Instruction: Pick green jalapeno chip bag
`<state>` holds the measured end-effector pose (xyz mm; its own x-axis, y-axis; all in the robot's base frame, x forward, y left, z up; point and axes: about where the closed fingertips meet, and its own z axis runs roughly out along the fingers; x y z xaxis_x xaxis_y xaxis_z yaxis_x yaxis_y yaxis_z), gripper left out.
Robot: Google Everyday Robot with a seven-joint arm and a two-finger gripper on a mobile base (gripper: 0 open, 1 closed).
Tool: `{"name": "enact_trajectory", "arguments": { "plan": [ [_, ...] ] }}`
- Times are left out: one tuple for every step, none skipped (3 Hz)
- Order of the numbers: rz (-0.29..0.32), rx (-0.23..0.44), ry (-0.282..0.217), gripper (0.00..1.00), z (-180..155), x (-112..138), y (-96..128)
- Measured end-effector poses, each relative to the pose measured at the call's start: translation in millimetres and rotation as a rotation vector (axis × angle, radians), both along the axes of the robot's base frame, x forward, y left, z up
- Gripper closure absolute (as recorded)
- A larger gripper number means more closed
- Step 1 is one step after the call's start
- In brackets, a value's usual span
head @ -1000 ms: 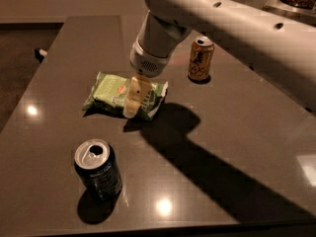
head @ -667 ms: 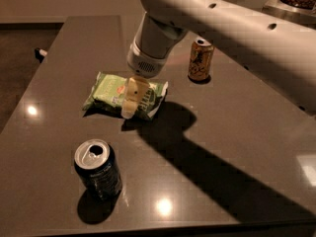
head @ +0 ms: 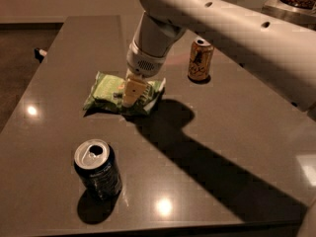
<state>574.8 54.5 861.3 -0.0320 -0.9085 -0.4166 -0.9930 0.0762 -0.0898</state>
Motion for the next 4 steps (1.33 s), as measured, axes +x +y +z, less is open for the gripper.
{"name": "enact_trajectory", "arguments": {
  "plan": [
    [0.003,0.013,0.015,0.64,5.7,0.4,-4.3],
    [0.003,0.048,0.005,0.87,30.4,-0.7,-14.0],
    [0.009,0.094,-0.019,1.00,64.9,-3.9,-23.8],
    [0.021,0.137,-0.043,1.00,97.4,-11.0,-35.7]
  ]
}}
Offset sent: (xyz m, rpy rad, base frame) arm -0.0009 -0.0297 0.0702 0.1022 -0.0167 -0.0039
